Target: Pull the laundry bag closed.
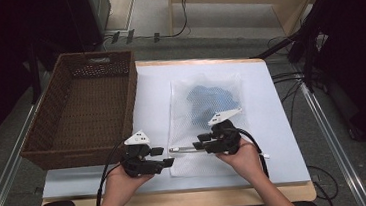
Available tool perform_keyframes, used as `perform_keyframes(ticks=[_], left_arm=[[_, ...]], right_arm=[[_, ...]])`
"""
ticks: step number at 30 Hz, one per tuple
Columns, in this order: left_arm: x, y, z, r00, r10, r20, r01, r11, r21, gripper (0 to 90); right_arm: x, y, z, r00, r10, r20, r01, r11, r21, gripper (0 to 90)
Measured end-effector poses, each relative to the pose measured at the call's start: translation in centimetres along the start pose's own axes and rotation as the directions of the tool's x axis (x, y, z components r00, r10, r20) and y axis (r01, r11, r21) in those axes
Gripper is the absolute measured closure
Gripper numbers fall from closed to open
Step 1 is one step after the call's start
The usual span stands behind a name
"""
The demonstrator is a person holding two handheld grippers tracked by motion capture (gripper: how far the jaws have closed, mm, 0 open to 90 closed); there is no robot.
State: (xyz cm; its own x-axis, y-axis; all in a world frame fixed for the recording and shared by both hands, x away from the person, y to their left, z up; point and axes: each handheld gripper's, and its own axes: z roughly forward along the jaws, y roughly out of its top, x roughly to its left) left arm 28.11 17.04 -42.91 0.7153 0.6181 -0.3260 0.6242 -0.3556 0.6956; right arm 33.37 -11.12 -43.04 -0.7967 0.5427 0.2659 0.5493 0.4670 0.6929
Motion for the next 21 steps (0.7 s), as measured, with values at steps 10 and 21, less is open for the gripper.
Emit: perform_keyframes(ticks=[10, 21], left_arm=[[-0.3, -0.2, -0.1, 0.9999, 0.008, -0.009, -0.008, 1.0000, 0.005, 40.0], [-0.5, -0.4, -0.2, 0.9998, 0.015, -0.014, -0.015, 0.9999, 0.005, 38.9]], right_arm=[[1.1, 0.4, 1.2, 0.9990, -0.041, -0.016, 0.041, 0.999, 0.011, 64.0], [1.6, 0.9, 2.3, 0.9986, -0.043, -0.031, 0.044, 0.999, 0.029, 64.7]])
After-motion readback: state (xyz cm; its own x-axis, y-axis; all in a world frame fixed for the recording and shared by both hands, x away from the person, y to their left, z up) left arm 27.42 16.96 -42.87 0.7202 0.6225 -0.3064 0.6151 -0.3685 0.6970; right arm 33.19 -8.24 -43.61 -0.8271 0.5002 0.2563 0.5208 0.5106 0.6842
